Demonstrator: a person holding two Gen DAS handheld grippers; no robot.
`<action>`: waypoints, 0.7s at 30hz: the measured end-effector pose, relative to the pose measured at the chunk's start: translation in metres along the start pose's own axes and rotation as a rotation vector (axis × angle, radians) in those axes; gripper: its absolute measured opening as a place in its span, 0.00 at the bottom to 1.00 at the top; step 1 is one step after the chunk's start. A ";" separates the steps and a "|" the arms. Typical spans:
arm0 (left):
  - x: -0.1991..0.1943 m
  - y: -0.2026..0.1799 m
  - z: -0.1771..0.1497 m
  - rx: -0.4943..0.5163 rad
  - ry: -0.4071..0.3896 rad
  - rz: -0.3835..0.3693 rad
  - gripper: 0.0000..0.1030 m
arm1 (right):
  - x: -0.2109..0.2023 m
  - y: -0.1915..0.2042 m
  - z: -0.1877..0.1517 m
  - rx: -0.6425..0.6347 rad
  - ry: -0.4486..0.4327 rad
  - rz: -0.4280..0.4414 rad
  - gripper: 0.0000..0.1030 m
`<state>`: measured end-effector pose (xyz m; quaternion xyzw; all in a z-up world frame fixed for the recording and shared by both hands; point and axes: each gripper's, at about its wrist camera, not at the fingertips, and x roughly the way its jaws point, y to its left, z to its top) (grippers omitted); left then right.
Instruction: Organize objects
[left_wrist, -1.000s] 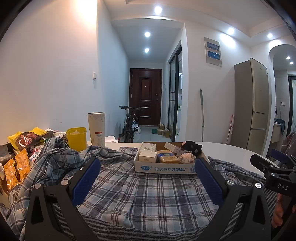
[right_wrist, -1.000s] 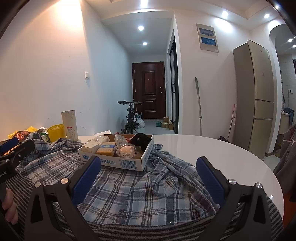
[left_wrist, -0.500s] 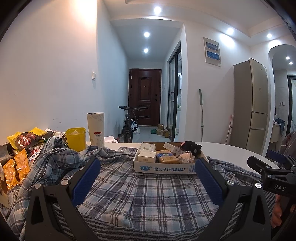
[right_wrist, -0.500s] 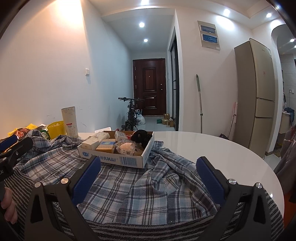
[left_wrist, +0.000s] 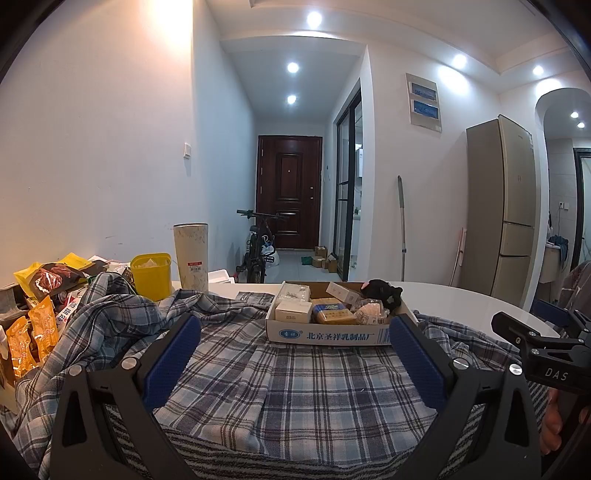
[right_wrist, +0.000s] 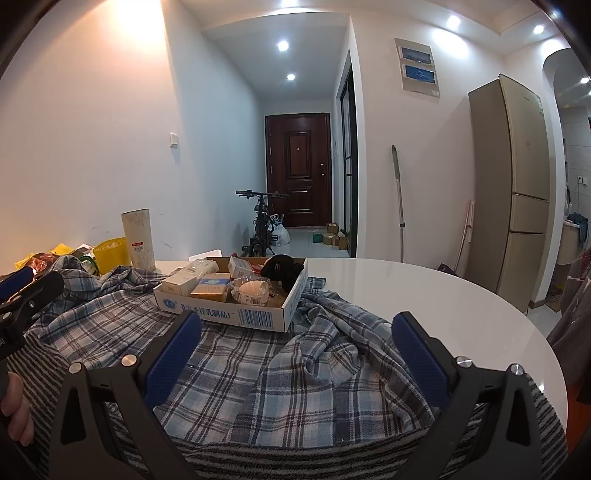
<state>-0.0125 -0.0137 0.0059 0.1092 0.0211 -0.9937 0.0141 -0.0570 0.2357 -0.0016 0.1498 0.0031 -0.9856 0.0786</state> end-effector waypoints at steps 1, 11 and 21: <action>0.001 0.000 0.000 0.000 0.001 0.000 1.00 | 0.001 0.001 0.000 0.000 0.001 0.000 1.00; 0.001 0.000 0.000 0.001 0.001 0.000 1.00 | 0.002 0.001 0.000 -0.001 0.006 0.000 1.00; 0.001 0.000 0.000 0.001 0.002 0.000 1.00 | 0.003 0.000 0.000 -0.003 0.018 0.001 1.00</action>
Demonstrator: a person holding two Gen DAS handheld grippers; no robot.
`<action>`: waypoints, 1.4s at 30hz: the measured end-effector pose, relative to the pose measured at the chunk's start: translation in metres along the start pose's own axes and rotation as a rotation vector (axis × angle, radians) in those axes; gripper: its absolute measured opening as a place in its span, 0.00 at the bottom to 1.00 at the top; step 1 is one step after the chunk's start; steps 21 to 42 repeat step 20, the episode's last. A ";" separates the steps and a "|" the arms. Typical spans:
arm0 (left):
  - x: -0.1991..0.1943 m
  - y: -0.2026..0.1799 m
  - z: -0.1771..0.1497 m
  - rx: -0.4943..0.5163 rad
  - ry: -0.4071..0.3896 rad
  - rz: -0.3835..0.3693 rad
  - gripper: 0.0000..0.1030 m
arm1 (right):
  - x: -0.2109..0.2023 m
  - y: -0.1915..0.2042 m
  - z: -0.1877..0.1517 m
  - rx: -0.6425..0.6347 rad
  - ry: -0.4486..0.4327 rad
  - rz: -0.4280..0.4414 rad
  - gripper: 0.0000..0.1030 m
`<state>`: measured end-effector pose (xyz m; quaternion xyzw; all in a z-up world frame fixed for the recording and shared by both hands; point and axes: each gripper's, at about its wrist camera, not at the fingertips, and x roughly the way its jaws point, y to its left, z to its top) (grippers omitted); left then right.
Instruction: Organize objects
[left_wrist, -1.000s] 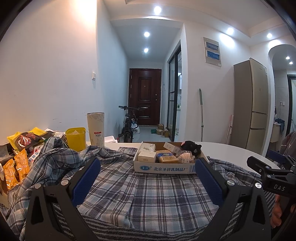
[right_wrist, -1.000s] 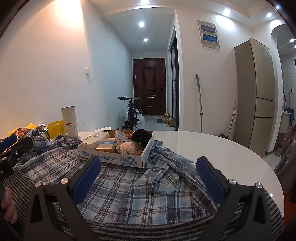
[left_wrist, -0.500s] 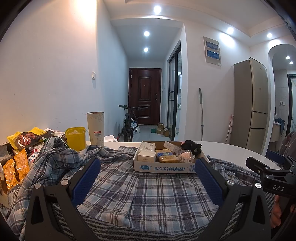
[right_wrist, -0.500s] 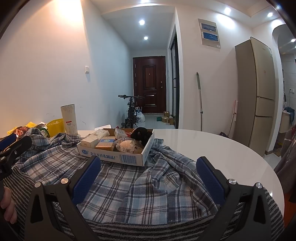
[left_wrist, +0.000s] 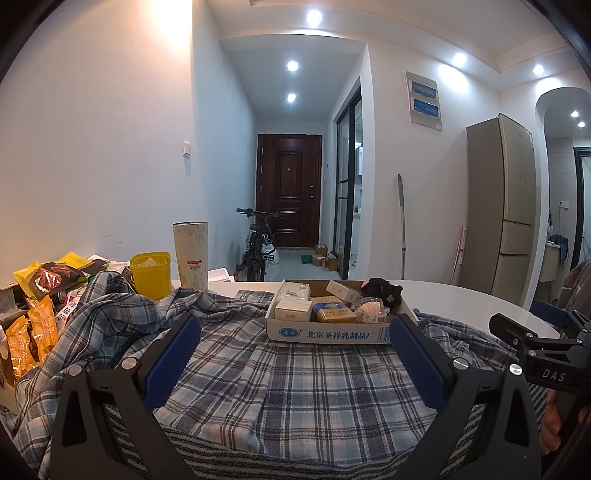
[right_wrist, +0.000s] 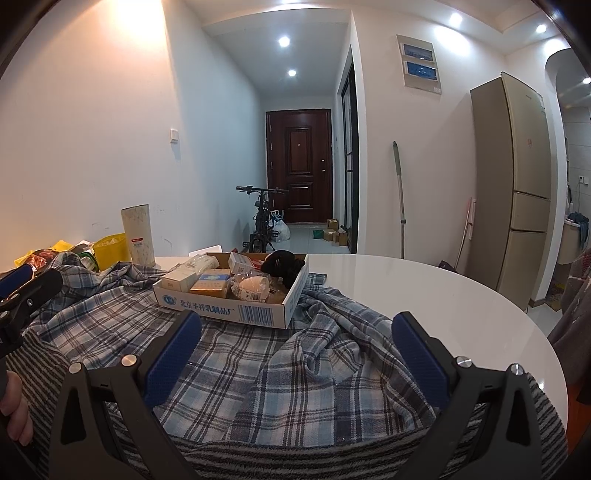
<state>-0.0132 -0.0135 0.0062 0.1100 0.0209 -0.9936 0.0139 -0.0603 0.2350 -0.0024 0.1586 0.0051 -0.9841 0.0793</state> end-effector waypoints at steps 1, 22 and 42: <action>0.000 0.000 0.000 0.000 0.000 0.000 1.00 | 0.000 0.000 0.000 0.000 0.001 0.001 1.00; 0.004 0.001 -0.002 0.000 0.014 -0.001 1.00 | -0.002 0.002 0.001 -0.015 -0.012 0.014 1.00; 0.004 0.001 -0.002 0.000 0.014 -0.001 1.00 | -0.002 0.002 0.001 -0.015 -0.012 0.014 1.00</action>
